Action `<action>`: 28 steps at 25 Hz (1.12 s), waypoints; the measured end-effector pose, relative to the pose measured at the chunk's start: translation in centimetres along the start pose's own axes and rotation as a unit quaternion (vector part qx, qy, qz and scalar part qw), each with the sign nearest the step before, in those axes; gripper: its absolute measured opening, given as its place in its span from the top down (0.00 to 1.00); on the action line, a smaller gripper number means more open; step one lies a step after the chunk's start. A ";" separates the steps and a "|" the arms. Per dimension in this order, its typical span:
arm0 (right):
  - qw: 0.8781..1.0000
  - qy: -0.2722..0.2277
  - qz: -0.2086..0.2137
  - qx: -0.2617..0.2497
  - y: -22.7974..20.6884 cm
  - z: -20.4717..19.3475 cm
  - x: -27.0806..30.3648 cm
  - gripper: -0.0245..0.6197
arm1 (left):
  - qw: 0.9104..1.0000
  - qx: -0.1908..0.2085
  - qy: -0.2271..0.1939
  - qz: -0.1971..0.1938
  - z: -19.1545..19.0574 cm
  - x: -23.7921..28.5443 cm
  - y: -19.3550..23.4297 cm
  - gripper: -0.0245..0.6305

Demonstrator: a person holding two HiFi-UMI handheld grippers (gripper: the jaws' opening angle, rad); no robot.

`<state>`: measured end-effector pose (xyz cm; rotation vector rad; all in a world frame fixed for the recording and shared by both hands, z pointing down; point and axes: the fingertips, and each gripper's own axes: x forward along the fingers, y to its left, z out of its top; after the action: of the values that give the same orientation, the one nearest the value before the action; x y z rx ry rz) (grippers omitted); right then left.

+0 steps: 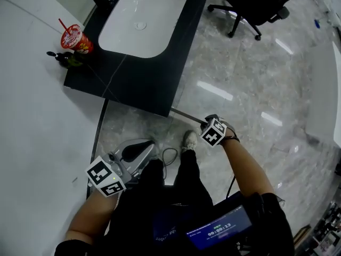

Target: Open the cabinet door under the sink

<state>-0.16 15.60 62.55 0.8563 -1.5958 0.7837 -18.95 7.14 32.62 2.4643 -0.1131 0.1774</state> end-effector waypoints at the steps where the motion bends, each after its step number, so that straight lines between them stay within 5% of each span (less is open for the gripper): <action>1: 1.000 -0.005 -0.007 0.004 -0.3 0.0 -0.5 0.78 | 1.000 0.000 -0.001 -0.001 0.4 0.1 -0.2 0.96; 8: 0.998 -0.036 -0.023 0.040 0.1 -1.0 -7.8 0.75 | 0.999 0.027 -0.007 -0.020 4.7 -0.3 -2.9 0.96; 12: 0.989 -0.107 -0.046 0.088 -0.6 -0.1 -14.7 0.75 | 0.998 0.048 -0.017 -0.037 7.5 -0.4 -5.4 0.96; 17: 0.956 -0.260 -0.065 0.120 -2.7 1.8 -24.2 0.75 | 0.995 0.088 -0.016 -0.031 9.9 0.9 -8.3 0.96; 22: 0.923 -0.371 -0.056 0.087 -6.9 0.2 -32.7 0.77 | 0.991 0.126 -0.050 0.011 12.4 5.8 -12.7 0.96; 28: 0.896 -0.444 -0.009 0.018 -12.3 -4.0 -42.3 0.96 | 0.987 0.092 -0.117 0.054 11.5 14.9 -19.8 0.96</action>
<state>17.82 17.79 22.20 1.3680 -2.3588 0.4024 -0.57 14.88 13.94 2.6582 -0.3473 -0.0601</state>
